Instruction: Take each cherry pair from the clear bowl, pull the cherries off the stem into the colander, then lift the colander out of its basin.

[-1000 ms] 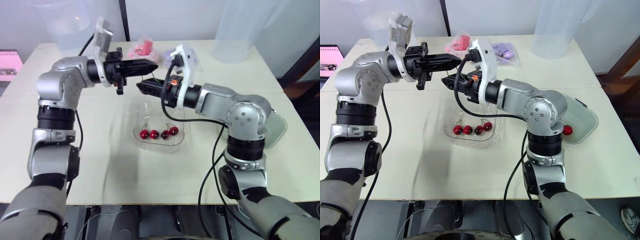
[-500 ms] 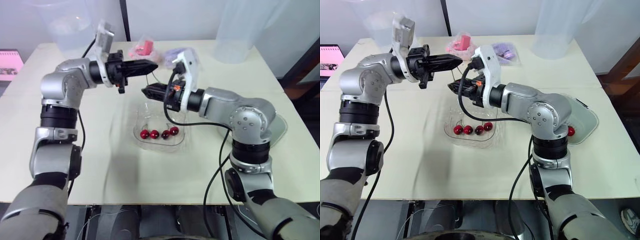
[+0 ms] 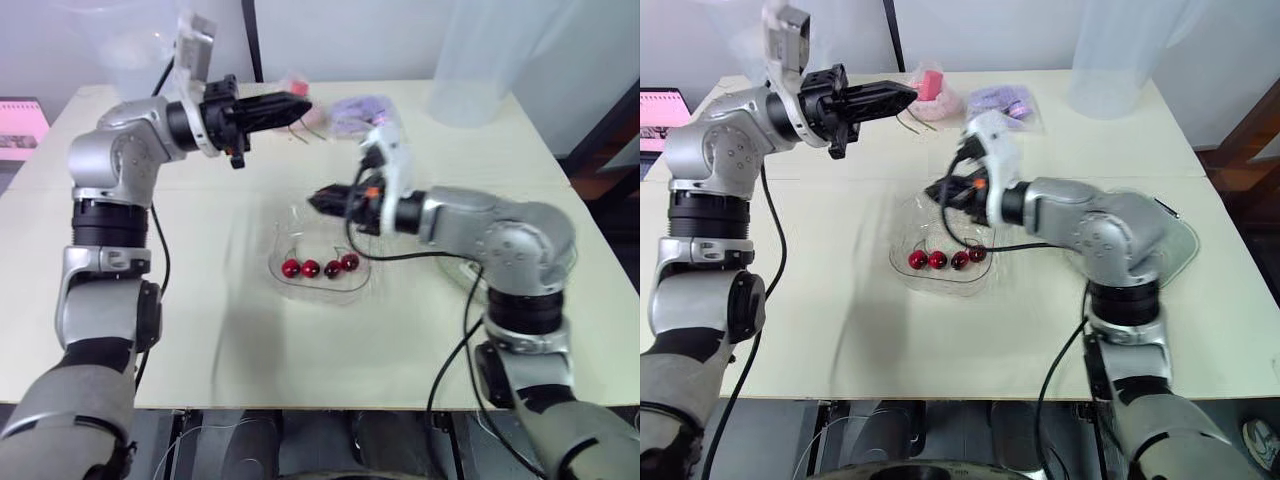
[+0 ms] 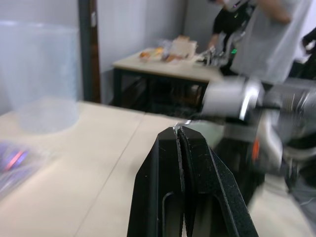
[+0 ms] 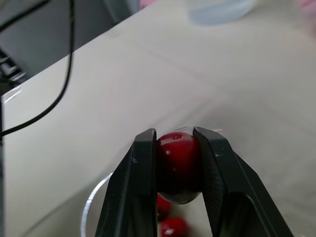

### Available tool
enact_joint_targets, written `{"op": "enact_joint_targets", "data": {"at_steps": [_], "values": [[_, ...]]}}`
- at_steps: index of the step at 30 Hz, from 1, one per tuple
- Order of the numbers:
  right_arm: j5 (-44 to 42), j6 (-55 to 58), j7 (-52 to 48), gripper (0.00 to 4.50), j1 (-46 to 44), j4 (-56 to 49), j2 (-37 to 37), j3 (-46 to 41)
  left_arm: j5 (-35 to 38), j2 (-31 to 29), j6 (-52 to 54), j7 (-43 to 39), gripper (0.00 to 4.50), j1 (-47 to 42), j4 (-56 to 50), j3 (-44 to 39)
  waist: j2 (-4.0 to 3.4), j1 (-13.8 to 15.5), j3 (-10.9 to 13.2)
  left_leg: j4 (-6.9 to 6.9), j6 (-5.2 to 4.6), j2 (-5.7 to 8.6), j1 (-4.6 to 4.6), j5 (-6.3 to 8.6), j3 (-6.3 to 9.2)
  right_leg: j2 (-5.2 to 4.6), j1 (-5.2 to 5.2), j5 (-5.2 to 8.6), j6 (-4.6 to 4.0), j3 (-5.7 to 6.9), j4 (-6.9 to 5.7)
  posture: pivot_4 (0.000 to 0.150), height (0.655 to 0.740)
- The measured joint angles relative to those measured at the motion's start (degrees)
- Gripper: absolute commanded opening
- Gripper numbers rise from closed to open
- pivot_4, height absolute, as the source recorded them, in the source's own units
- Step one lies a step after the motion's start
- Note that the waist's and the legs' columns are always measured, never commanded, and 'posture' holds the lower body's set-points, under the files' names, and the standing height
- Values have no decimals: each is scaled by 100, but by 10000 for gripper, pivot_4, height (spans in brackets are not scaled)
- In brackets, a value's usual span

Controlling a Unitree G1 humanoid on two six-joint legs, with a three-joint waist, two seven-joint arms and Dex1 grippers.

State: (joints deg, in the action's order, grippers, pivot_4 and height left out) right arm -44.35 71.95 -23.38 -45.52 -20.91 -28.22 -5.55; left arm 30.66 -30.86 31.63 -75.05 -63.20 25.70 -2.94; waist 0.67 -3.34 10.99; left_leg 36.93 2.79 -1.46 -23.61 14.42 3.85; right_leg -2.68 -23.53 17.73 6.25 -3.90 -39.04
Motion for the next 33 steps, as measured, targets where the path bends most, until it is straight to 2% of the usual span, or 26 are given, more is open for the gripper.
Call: {"op": "enact_joint_targets", "data": {"at_steps": [3,8,11,15,18,19,22,29,33], "values": [[56,-113,-310,10244,562,-169,-1189,-727,-137,-50,-121,-29,0,212,1,19,2,87,1,0,-3,1,0,2,-5,0,3,0,0,-1,9,1500,7348],[642,-807,-795,10244,2023,145,-2484,-1517,-181,-43,-197,-50,0,248,2,29,4,107,2,5,-11,1,1,6,-9,0,10,0,0,-3,15,1500,7348],[983,-1196,-1037,10244,2765,443,-2718,-1632,-205,-22,-226,-74,0,250,22,38,4,55,2,2,-14,0,11,8,-13,5,10,0,0,-14,9,1500,7348],[1290,-1624,-1182,10244,3176,527,-2765,-1515,-266,35,-297,-99,0,227,112,56,3,15,2,1,-15,-1,17,8,-15,8,11,0,0,-18,4,1500,7348],[1546,-1899,-1180,20437,3337,714,-2756,-1396,-294,39,-321,-103,0,232,199,55,4,41,2,4,-14,-1,16,8,-17,6,11,0,1,-18,5,1500,7348],[1606,-1963,-1177,25683,3352,787,-2729,-1392,-309,35,-324,-105,0,252,227,56,3,52,2,4,-14,-1,16,8,-18,6,11,0,1,-18,5,1500,7348],[1610,-1996,-1174,40726,3306,834,-2722,-1414,-363,29,-336,-101,0,387,243,55,3,71,2,5,-14,-1,16,8,-18,6,11,0,1,-18,5,1500,7348],[1229,-1757,-1220,40726,2517,618,-2724,-1548,-392,-73,-346,97,0,416,356,-59,4,86,2,6,-14,-2,14,8,-14,5,14,0,1,-13,7,1500,7348],[124,-729,-1040,40726,64,-171,-1337,-365,-499,-682,-342,839,0,1266,471,-585,-34,-254,-4,-20,-14,-11,55,8,-12,23,6,0,-15,-45,-15,1500,7348]]}}
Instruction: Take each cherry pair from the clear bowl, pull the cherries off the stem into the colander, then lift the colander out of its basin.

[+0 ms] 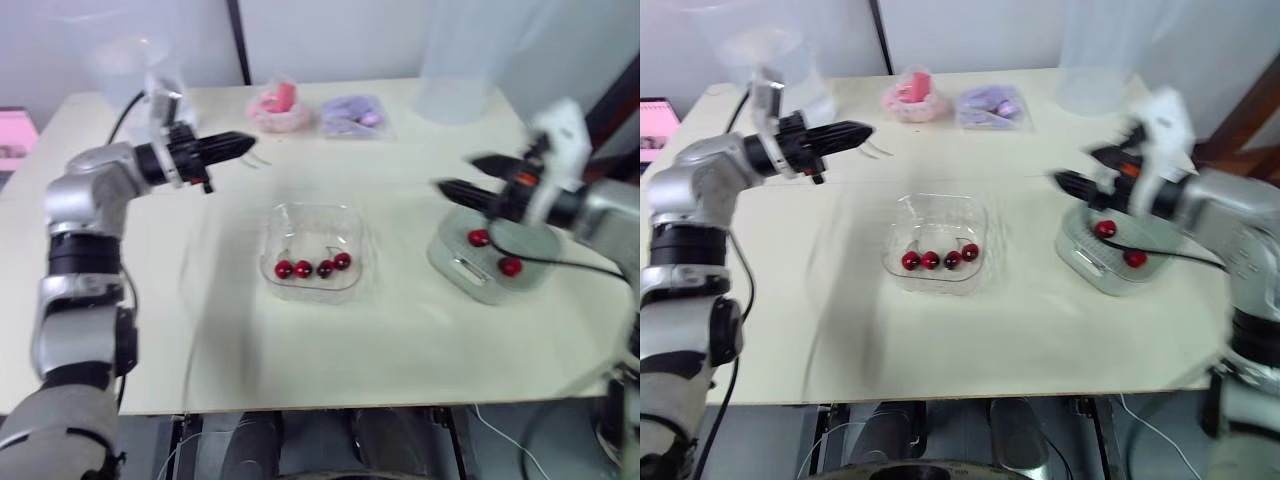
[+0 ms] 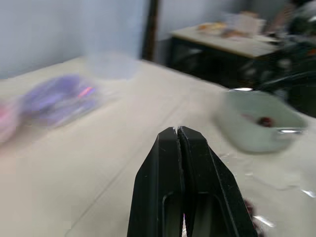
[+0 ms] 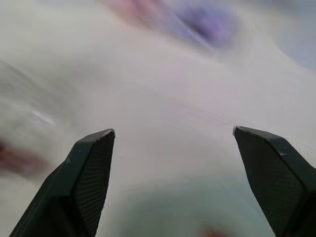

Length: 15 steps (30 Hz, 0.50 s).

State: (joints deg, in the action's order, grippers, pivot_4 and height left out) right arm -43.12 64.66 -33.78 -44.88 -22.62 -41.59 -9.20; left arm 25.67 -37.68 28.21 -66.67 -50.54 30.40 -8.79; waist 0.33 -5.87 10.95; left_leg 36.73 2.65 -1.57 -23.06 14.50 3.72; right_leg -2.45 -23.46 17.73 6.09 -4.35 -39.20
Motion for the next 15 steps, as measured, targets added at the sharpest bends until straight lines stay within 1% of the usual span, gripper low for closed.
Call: {"op": "enact_joint_targets", "data": {"at_steps": [1,3,5,8,11,14,15], "values": [[-149,163,71,40726,-389,-199,263,268,-41,-37,-9,109,0,290,20,-8,0,4,-1,-12,0,-5,-1,0,19,8,1,5,-9,16,-1,1500,7348],[-255,402,217,40726,-708,-293,685,651,-70,-95,12,236,0,835,76,-101,18,52,-3,-4,1,-9,-31,-1,64,11,-4,8,-16,60,3,1500,7348],[-266,604,388,40726,-757,-222,1178,1112,-66,-179,54,338,0,1265,150,-225,23,125,0,7,6,0,-62,-3,73,-3,-22,8,-17,71,1,1500,7348],[-194,740,523,40726,-760,-152,1768,1860,-45,-248,72,479,0,1426,121,-395,23,283,-1,37,50,17,-138,-28,96,-24,-69,3,-11,100,-5,1500,7348],[43,657,534,40726,-766,-28,1950,2406,-21,-348,94,556,0,1651,-74,-463,25,356,-2,34,73,38,-142,-42,100,-43,-68,-2,-4,105,-4,1500,7348],[383,461,510,41404,-765,251,1918,2633,-25,-354,103,637,9190,2019,-268,-491,25,345,-2,29,75,41,-142,-43,106,-44,-70,-2,-4,112,-4,1500,7348],[448,431,492,41404,-764,289,1885,2636,-25,-354,104,666,14124,2081,-297,-492,25,337,-2,29,74,40,-142,-42,108,-42,-70,-2,-4,113,-5,1500,7348]]}}
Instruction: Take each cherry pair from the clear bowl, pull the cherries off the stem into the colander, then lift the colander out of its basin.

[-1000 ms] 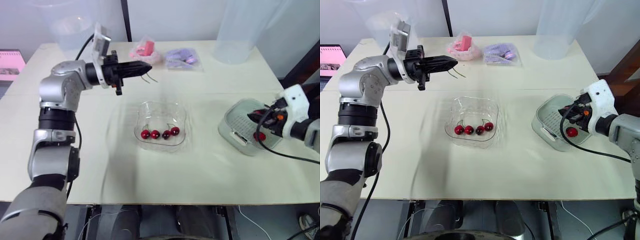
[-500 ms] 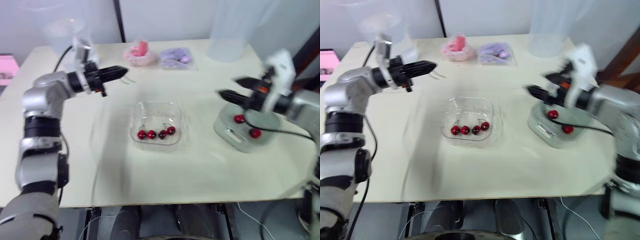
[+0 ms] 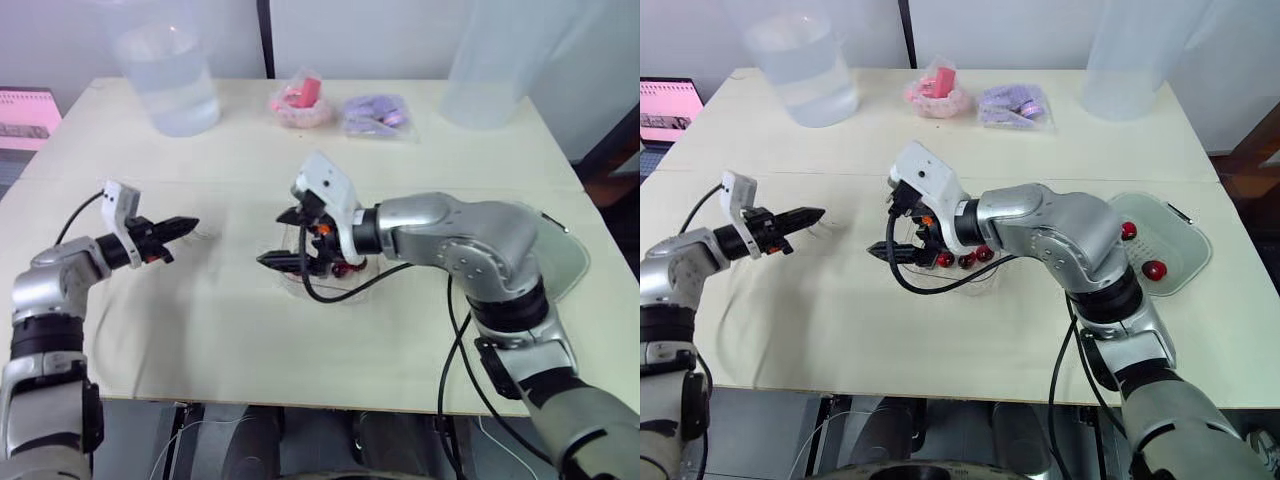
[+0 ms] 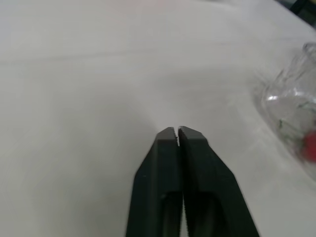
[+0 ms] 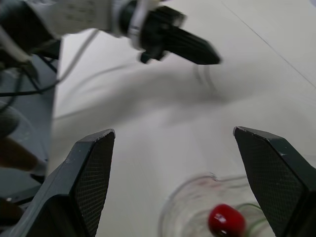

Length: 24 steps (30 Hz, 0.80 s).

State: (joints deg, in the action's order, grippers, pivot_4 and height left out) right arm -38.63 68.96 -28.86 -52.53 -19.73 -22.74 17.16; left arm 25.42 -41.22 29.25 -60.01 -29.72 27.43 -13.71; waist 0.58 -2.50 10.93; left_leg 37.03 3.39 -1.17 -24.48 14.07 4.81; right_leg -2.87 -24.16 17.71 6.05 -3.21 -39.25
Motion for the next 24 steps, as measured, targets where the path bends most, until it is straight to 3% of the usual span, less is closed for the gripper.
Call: {"op": "enact_joint_targets", "data": {"at_steps": [6,11,16,24], "values": [[200,-75,-212,41404,-4,39,-167,-6,134,-77,67,6,44393,87,-422,-67,0,-42,0,-2,-4,-3,3,2,2,5,-1,0,0,1,-2,1500,7348],[330,58,-385,41404,-66,121,-572,-60,-15,-461,-59,-82,44393,322,-792,-32,0,-112,0,-7,-3,-5,3,1,4,6,-4,0,-1,1,-5,1500,7348],[390,444,-796,41404,-509,203,-1452,-89,54,-1081,93,-535,44393,-285,-1519,141,3,-77,2,-10,-2,-2,2,1,2,2,2,0,0,3,5,1500,7348],[869,-98,-1849,41404,-957,892,-1536,1060,559,-1500,890,-1670,44393,-527,-3431,1249,-1,-245,3,-17,-4,-18,10,1,-2,27,-8,1,-4,-8,-6,1500,7348]]}}
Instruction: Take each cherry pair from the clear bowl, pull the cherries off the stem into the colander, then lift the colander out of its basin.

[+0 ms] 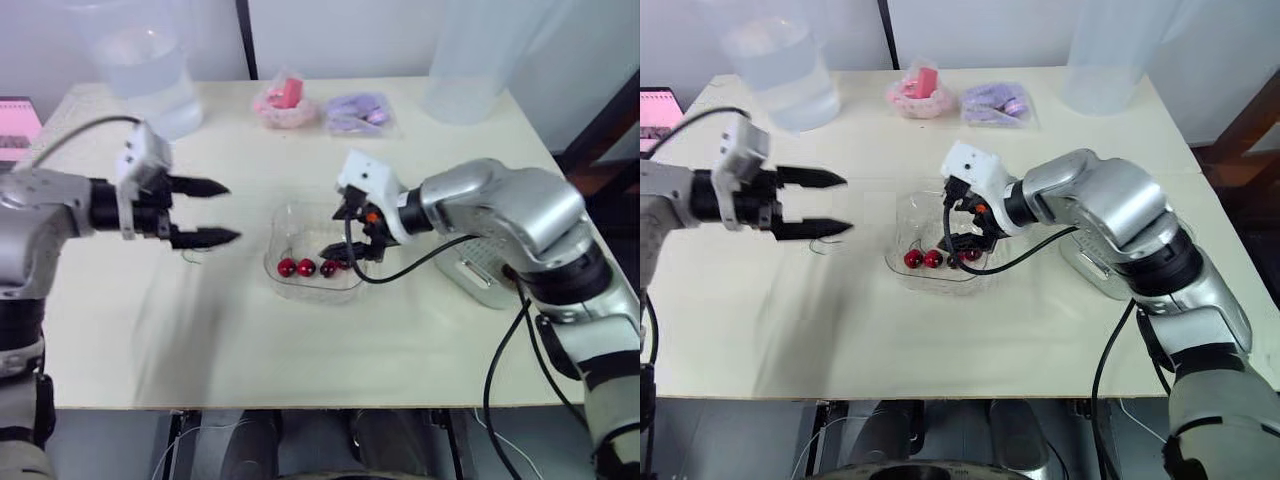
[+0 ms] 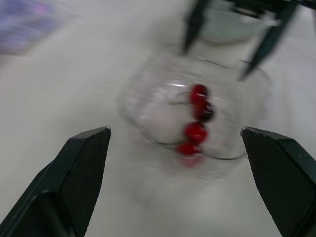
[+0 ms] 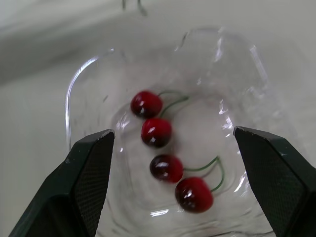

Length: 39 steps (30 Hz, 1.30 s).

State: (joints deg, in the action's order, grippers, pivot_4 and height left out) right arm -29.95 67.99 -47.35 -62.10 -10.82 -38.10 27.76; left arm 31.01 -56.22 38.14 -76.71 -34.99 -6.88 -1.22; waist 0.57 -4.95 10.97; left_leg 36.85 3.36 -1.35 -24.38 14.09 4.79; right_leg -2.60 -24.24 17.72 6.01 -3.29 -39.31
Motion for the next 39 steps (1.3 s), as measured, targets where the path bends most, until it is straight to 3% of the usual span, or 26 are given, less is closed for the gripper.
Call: {"op": "enact_joint_targets", "data": {"at_steps": [7,10,12,29,34,39], "values": [[768,-525,-640,41404,-569,947,667,1052,-167,-436,-41,-417,44393,104,-364,377,0,-53,0,1,0,-3,-2,0,0,1,-1,1,-2,3,-1,1500,7348],[1068,-783,-900,32946,-669,1266,809,1347,-157,-483,2,-436,45000,217,-486,378,0,-32,0,5,1,-1,-5,0,1,-4,0,1,-2,6,0,1500,7348],[1264,-959,-1037,23658,-692,1515,931,1498,-150,-507,28,-423,45000,319,-561,360,0,-37,0,5,1,-1,-5,0,1,-4,0,1,-2,6,-1,1500,7348],[2509,-1843,-1738,23658,-691,3050,1694,1885,91,-426,131,28,45000,720,-869,139,0,-48,0,5,2,-1,-4,-1,2,-2,-1,1,-2,6,-3,1500,7348],[2787,-2042,-1888,9126,-691,3254,1858,1882,72,-341,-42,99,45000,773,-695,139,0,-53,0,5,5,-1,-4,-3,2,-2,-1,1,-3,7,-4,1500,7348],[2870,-1979,-1942,8233,-691,3209,1840,1702,66,-302,-205,113,45000,822,-386,122,0,-49,0,6,5,-1,-4,-3,3,-3,-1,1,-3,7,-4,1500,7348]]}}
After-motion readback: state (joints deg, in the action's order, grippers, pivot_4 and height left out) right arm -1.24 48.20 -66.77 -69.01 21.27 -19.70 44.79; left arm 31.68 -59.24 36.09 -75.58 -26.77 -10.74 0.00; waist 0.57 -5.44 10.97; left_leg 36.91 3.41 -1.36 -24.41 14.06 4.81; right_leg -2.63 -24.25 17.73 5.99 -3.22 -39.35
